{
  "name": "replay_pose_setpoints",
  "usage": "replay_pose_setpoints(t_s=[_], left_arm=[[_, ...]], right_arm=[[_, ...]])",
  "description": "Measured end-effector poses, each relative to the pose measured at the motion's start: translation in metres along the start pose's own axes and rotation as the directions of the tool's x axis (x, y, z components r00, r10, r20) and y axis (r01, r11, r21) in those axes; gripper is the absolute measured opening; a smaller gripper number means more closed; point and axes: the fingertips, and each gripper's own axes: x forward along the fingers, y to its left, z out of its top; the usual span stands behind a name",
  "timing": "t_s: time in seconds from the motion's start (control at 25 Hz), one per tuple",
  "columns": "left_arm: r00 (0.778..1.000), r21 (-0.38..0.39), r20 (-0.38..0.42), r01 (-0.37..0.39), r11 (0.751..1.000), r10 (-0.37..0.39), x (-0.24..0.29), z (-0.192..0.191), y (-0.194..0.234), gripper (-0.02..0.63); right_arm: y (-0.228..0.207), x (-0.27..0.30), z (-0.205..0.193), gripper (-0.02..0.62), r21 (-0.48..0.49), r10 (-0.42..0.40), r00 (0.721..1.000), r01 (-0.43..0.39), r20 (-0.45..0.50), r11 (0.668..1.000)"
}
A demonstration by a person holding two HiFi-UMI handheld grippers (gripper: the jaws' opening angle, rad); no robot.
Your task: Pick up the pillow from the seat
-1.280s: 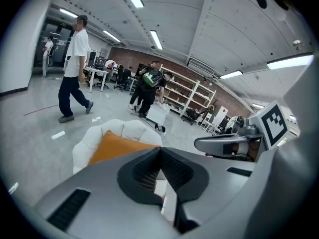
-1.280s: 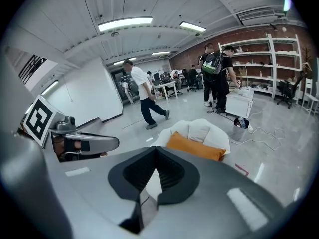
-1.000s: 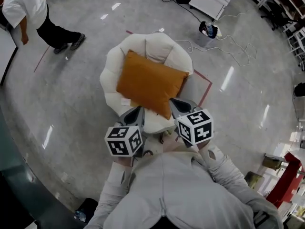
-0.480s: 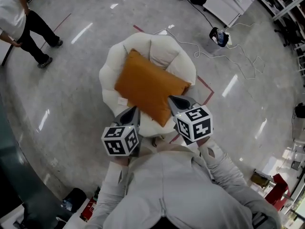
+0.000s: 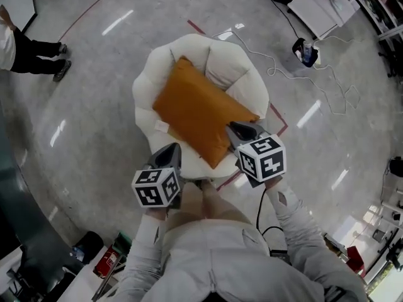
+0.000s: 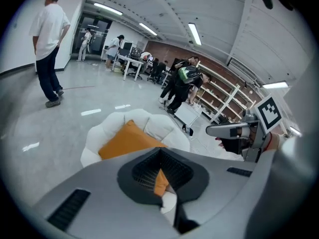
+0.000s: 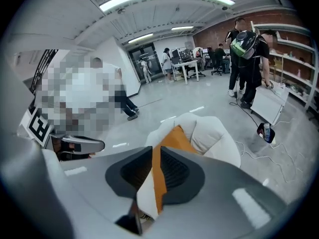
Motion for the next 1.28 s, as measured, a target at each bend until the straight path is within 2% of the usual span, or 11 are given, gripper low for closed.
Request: replay_pose_setpoints(t_s=[0.2, 0.4, 0.6, 0.68, 0.88, 1.0, 1.28], left_arm=[[0.996, -0.086, -0.077, -0.043, 0.995, 0.036, 0.031, -0.038, 0.043, 0.006], [0.987, -0.159, -0.149, -0.083, 0.984, 0.059, 0.082, -0.080, 0.088, 0.006], [0.983, -0.226, -0.182, -0.034, 0.974, -0.007, 0.130, -0.123, 0.114, 0.016], [0.978, -0.256, -0.201, 0.001, 0.967, -0.054, 0.151, -0.139, 0.122, 0.120], [0.966, -0.325, -0.223, 0.048, 0.945, -0.126, 0.193, -0.177, 0.143, 0.244], [0.959, -0.369, -0.237, 0.061, 0.927, -0.158, 0.216, -0.199, 0.153, 0.339], [0.940, -0.452, -0.251, 0.096, 0.887, -0.230, 0.267, -0.238, 0.168, 0.503]], right_arm=[[-0.016, 0.041, -0.012, 0.135, -0.026, 0.034, 0.996, -0.037, -0.087, 0.999], [-0.044, 0.089, -0.018, 0.180, -0.081, 0.008, 0.988, -0.020, -0.151, 0.997], [-0.071, 0.143, -0.042, 0.243, -0.115, 0.015, 0.965, -0.047, -0.262, 0.992], [-0.082, 0.167, -0.051, 0.276, -0.119, 0.020, 0.953, -0.058, -0.303, 0.991], [-0.111, 0.218, -0.075, 0.344, -0.136, -0.005, 0.916, -0.054, -0.401, 0.989], [-0.125, 0.243, -0.090, 0.410, -0.139, -0.001, 0.889, -0.070, -0.458, 0.988], [-0.149, 0.293, -0.093, 0.479, -0.127, 0.010, 0.863, -0.086, -0.505, 0.988]])
